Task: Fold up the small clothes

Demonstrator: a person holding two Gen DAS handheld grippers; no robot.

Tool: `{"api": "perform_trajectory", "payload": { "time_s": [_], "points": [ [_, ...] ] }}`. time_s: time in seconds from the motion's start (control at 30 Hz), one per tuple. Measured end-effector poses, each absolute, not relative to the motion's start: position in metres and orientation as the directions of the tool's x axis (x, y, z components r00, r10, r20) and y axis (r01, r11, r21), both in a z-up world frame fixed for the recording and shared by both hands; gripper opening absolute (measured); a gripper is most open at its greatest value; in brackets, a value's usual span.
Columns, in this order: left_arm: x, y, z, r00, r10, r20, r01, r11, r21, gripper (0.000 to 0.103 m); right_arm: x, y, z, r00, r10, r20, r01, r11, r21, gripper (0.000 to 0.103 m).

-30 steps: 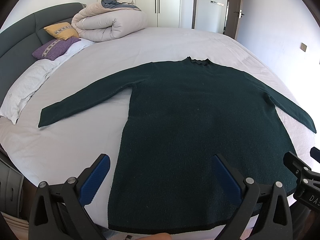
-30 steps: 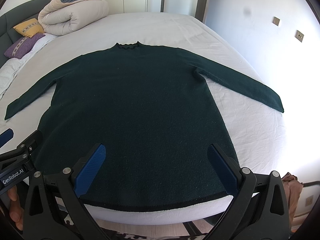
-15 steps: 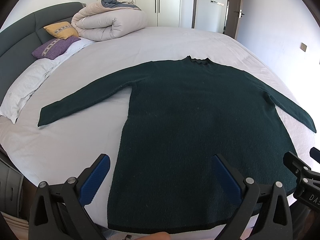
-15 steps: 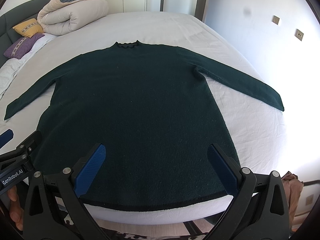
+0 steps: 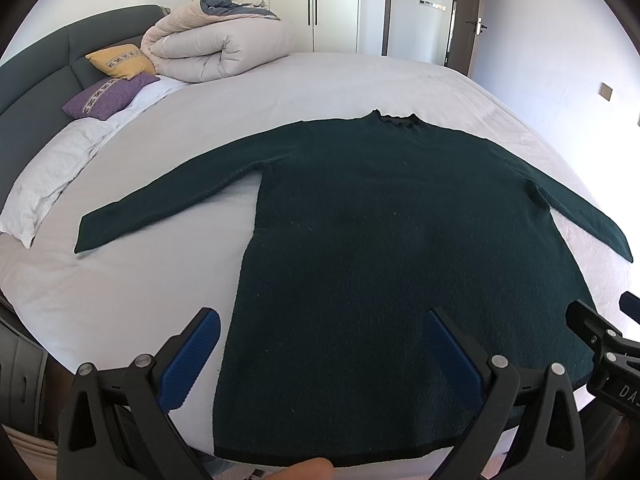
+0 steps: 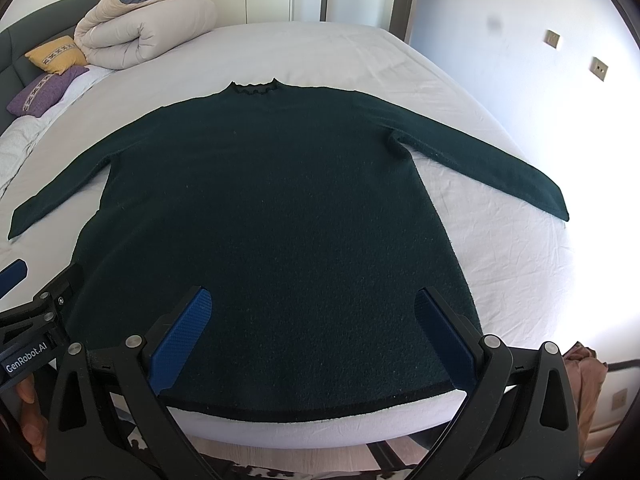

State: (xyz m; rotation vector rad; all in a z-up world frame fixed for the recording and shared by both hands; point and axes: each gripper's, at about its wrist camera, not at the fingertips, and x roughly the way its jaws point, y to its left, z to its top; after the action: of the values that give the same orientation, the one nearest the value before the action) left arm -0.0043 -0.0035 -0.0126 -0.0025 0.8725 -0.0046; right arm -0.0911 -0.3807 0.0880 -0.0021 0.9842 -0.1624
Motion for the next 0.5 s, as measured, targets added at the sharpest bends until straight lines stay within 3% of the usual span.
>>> {"api": "perform_trajectory", "payload": {
  "time_s": [0.3, 0.5],
  "points": [
    [-0.012, -0.01, -0.012, 0.697, 0.012, -0.717, 0.01, 1.0, 0.026, 0.103, -0.09, -0.383, 0.085, 0.539, -0.135, -0.831, 0.138, 0.988, -0.071, 0.103],
    [-0.004, -0.011, -0.014, 0.678, -0.008, -0.735, 0.028, 0.999, 0.015, 0.103, -0.091, -0.393, 0.086, 0.555, -0.112, -0.824, 0.153, 0.988, -0.031, 0.103]
  ]
}}
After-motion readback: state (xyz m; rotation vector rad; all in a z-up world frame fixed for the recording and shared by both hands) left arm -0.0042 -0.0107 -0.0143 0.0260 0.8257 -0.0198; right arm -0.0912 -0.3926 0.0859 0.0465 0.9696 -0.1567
